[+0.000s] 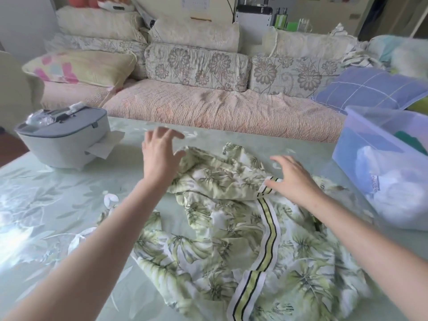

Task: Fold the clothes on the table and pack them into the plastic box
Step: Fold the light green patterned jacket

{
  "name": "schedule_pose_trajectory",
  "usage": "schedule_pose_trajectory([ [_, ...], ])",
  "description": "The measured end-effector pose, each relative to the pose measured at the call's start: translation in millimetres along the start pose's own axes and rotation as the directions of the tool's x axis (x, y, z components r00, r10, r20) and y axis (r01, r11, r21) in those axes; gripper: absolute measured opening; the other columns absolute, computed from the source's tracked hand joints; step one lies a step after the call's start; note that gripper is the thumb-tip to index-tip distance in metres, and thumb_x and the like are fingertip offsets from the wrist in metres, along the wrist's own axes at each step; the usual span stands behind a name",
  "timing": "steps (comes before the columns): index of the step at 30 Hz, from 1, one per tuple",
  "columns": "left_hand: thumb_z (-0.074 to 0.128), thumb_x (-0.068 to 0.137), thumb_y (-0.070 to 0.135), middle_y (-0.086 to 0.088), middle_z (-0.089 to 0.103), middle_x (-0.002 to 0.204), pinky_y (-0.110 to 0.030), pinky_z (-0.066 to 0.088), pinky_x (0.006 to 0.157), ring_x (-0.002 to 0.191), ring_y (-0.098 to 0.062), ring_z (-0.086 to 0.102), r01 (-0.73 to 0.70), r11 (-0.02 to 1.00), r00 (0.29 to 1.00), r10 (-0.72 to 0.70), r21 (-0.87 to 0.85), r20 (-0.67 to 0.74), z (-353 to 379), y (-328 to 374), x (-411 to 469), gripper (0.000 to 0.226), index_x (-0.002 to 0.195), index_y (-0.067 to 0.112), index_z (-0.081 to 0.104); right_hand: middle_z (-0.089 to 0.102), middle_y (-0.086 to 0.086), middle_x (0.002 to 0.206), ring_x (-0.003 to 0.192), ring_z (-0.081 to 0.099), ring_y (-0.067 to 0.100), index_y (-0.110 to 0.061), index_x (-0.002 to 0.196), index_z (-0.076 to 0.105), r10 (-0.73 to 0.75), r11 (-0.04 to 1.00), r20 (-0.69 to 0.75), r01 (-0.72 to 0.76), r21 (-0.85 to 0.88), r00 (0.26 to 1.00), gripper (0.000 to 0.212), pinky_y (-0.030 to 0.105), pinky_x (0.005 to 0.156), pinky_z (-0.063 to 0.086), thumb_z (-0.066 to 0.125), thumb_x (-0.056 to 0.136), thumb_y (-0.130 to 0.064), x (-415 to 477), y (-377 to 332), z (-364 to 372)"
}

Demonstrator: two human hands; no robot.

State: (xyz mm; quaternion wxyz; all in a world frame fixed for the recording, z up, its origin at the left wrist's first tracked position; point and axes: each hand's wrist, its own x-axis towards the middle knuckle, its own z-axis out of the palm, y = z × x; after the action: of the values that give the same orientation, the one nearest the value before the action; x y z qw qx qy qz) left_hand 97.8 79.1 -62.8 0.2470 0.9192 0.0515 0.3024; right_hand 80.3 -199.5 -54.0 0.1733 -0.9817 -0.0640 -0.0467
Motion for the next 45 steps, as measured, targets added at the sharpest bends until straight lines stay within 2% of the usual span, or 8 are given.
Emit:
schedule_pose_trajectory([
  [3,0.064,0.086,0.015,-0.001,0.056,0.125,-0.024,0.028,0.097,0.117,-0.019,0.044,0.005,1.000,0.995,-0.003,-0.015,0.099,9.9,-3.5,-36.7,0.027,0.112,0.021,0.064,0.038,0.000,0.148,0.130,0.045,0.023,-0.024,0.146,0.034,-0.123,0.975,0.095,0.102,0.199,0.988,0.066,0.031,0.101,0.037,0.065,0.088,-0.033,11.4,-37.9,9.0],
  [13,0.053,0.094,0.035,0.020,0.043,0.141,-0.024,0.025,0.114,0.132,-0.004,0.036,-0.150,0.983,0.804,0.183,-0.105,0.565,18.0,8.9,-149.3,0.037,0.131,0.036,0.052,0.061,0.000,0.125,0.098,0.061,0.018,-0.023,0.135,0.050,-0.132,0.968,0.291,0.186,-0.167,0.948,0.057,0.029,0.079,0.046,0.066,0.084,-0.045,40.5,-80.2,86.4],
  [16,0.054,0.094,0.028,0.021,0.042,0.142,-0.024,0.023,0.113,0.134,-0.004,0.034,-0.198,0.978,0.797,0.197,-0.061,0.570,18.5,5.8,-148.2,0.036,0.130,0.036,0.055,0.063,-0.003,0.078,0.057,0.052,0.010,-0.012,0.104,0.065,-0.087,0.995,0.050,0.089,-0.034,0.995,0.017,0.019,0.048,0.038,0.056,0.094,-0.022,48.6,-80.3,90.7],
  [22,0.052,0.095,0.036,0.016,0.063,0.120,-0.017,0.036,0.096,0.113,-0.004,0.054,-0.120,0.990,0.844,0.141,-0.075,0.517,14.0,0.5,-145.2,0.025,0.110,0.026,0.070,0.063,0.007,0.082,0.083,0.064,0.028,-0.011,0.083,0.064,0.307,0.949,-0.477,-0.223,0.224,0.824,0.015,0.027,0.063,0.037,0.056,0.091,-0.020,98.6,-41.3,25.3],
  [28,0.044,0.098,0.041,0.019,0.050,0.136,-0.023,0.036,0.104,0.121,-0.004,0.049,-0.059,0.995,0.877,0.089,-0.078,0.472,14.4,1.3,-136.8,0.032,0.126,0.036,0.057,0.005,0.019,0.158,0.143,0.015,0.037,-0.009,0.152,0.005,0.446,0.893,0.078,-0.449,0.035,0.892,0.080,0.043,0.115,0.021,0.055,0.093,-0.029,105.3,1.4,35.7],
  [33,0.042,0.093,0.055,0.010,0.049,0.139,-0.024,0.043,0.090,0.110,-0.012,0.059,0.009,0.997,0.841,0.032,-0.073,0.540,15.2,3.1,-134.0,0.054,0.143,0.036,0.034,-0.004,0.010,0.159,0.146,0.004,0.031,-0.020,0.153,0.006,0.077,0.993,0.066,-0.070,-0.100,0.995,0.073,0.047,0.118,0.011,0.043,0.096,-0.045,30.1,-13.8,35.5],
  [38,0.057,0.090,0.043,0.010,0.062,0.118,-0.025,0.043,0.096,0.112,-0.010,0.053,-0.070,0.989,0.785,0.133,-0.128,0.605,24.8,10.2,-140.5,0.040,0.126,0.028,0.057,-0.004,0.015,0.158,0.124,0.051,0.031,-0.025,0.147,-0.025,0.214,0.953,0.423,-0.092,-0.289,0.880,0.104,0.044,0.099,0.047,0.024,0.076,-0.084,-42.9,-23.9,48.9],
  [45,0.062,0.090,0.016,0.011,0.071,0.103,-0.004,0.044,0.084,0.090,0.005,0.063,-0.094,0.938,0.680,0.306,-0.335,0.666,20.6,29.3,-157.0,0.026,0.113,0.025,0.070,0.004,-0.003,0.160,0.146,0.009,0.029,-0.034,0.151,-0.003,-0.123,0.984,0.536,0.174,-0.044,0.835,0.089,0.047,0.119,0.011,0.059,0.087,-0.045,-15.7,-8.4,82.9],
])
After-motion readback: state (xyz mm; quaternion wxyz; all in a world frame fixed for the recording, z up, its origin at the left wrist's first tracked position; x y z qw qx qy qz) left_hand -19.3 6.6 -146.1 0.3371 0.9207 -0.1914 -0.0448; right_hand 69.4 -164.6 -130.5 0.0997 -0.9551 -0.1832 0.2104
